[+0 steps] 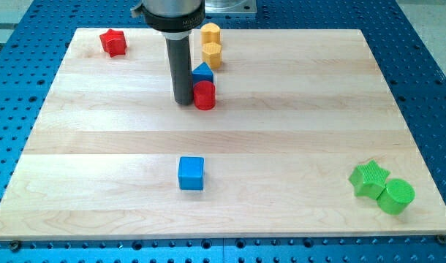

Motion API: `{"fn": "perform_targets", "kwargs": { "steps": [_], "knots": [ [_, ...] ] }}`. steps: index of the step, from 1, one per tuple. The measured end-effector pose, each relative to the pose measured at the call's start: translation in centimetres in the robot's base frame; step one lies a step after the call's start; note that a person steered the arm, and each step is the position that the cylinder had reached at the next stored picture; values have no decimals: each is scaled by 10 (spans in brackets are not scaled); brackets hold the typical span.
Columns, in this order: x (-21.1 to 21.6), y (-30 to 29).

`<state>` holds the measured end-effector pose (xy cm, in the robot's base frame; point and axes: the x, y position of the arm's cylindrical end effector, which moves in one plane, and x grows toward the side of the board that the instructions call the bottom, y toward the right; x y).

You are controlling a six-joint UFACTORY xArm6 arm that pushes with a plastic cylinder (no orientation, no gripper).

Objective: Move the arm to the center right side of the board

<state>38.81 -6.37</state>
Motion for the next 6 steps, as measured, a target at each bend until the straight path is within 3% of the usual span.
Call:
{"fn": "perform_targets", "kwargs": {
  "steps": [1, 2, 3, 4, 5, 6],
  "knots": [
    [0, -1],
    [38, -13],
    [122, 24],
    [101, 138],
    [38, 255],
    [44, 378]
  ]
}}
